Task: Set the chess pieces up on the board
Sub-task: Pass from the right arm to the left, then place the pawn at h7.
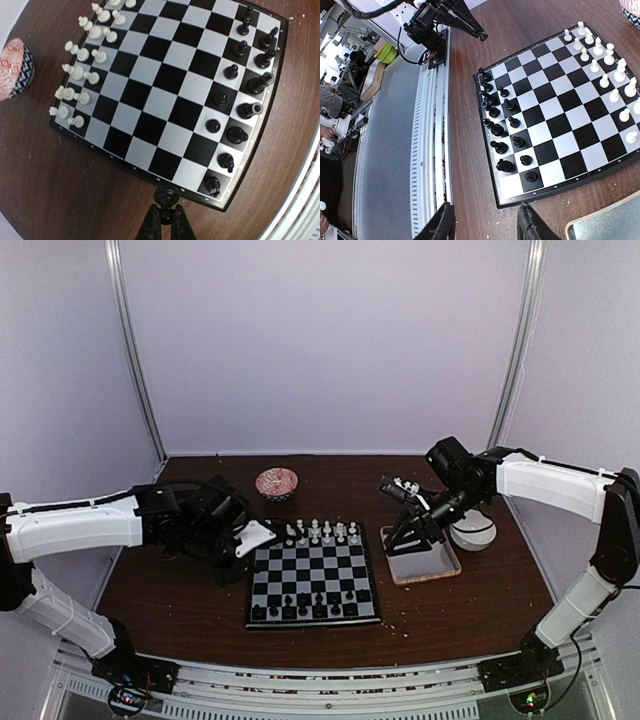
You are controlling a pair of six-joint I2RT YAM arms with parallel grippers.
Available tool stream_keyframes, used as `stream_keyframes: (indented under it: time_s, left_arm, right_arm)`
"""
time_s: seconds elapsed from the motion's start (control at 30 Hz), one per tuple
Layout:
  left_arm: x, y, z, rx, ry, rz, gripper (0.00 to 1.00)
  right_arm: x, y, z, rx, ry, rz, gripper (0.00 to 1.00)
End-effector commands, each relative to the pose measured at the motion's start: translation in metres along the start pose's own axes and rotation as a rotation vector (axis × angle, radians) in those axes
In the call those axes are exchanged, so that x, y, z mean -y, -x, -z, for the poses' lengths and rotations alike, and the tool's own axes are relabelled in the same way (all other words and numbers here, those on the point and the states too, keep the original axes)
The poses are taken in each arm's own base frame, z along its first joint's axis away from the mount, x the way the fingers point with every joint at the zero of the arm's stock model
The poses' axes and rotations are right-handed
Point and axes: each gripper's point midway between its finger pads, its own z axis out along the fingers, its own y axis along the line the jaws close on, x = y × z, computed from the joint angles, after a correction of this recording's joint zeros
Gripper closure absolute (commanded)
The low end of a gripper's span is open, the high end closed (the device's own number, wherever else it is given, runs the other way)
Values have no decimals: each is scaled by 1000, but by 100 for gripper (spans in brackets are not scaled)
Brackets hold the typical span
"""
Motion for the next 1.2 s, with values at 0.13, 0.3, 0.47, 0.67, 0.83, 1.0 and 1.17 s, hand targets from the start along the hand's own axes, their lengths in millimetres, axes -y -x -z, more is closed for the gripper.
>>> stream_keyframes:
  time_s: [0.13,0.3,0.47,0.67,0.83,1.0,1.17]
  left_arm:
    - [13,-25,-12,-160,-128,70,100]
    - [18,-23,-22,-191,-164,53,99]
    - [18,-19,-38,-226,-179,49,99]
    - [17,-23,-49,-282,-182,41,98]
    - [20,-28,-54,-321,-203,41,98]
    - [20,-39,-57,-371,-198,32,97]
    - [21,-44,-59,-388,-198,37,97]
  right_arm:
    - [0,-1,1,-11,16,10,57]
    - [-1,-2,1,-15,20,13,58]
    - [-3,-3,1,-19,29,15,58]
    - [-4,-4,1,-20,35,19,58]
    - [-5,-5,1,-23,40,20,58]
    - [-5,-5,1,-24,46,20,58]
    - [-5,-7,0,-30,56,17,58]
